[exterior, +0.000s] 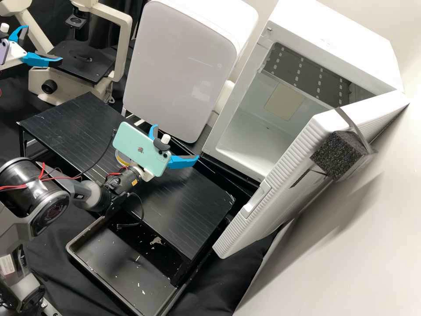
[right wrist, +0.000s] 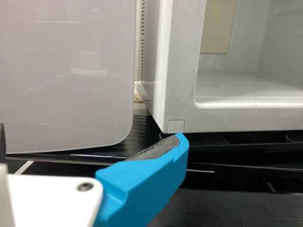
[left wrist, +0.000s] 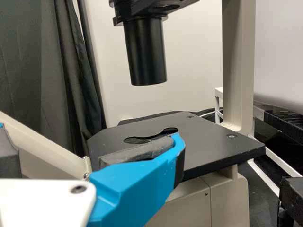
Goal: Place the petri dish in the incubator
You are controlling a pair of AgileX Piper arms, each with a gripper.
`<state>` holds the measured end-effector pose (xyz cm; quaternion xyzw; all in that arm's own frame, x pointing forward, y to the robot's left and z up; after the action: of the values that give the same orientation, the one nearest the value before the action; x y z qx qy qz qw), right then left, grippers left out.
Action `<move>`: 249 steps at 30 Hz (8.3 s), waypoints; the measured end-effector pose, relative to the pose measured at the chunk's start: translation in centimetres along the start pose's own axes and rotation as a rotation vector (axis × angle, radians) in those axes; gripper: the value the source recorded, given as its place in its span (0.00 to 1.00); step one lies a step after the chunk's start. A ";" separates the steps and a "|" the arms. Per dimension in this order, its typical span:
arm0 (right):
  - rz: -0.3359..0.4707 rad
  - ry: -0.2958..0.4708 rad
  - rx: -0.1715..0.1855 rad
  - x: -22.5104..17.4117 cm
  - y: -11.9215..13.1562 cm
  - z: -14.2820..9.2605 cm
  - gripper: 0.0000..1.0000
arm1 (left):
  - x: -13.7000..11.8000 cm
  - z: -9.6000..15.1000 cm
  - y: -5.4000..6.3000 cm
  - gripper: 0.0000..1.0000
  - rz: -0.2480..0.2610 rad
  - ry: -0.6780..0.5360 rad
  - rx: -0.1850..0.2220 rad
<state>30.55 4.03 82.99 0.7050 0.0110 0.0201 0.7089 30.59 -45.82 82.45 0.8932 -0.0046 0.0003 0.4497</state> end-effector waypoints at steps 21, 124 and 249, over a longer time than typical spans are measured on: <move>0.070 0.087 0.037 -4.4 1.1 0.2 1.00 | 0.0 0.0 0.0 1.00 0.000 0.000 0.000; -0.163 0.115 -0.051 -9.1 -5.7 0.2 0.00 | 0.0 0.0 0.0 1.00 0.000 0.000 0.000; 0.323 -0.015 -0.054 7.9 12.7 11.6 1.00 | 0.0 0.0 0.0 1.00 0.000 0.000 0.000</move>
<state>38.76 -7.16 95.90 0.6783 -0.1085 0.1287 0.7152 30.59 -45.82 82.45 0.8932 -0.0046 0.0003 0.4497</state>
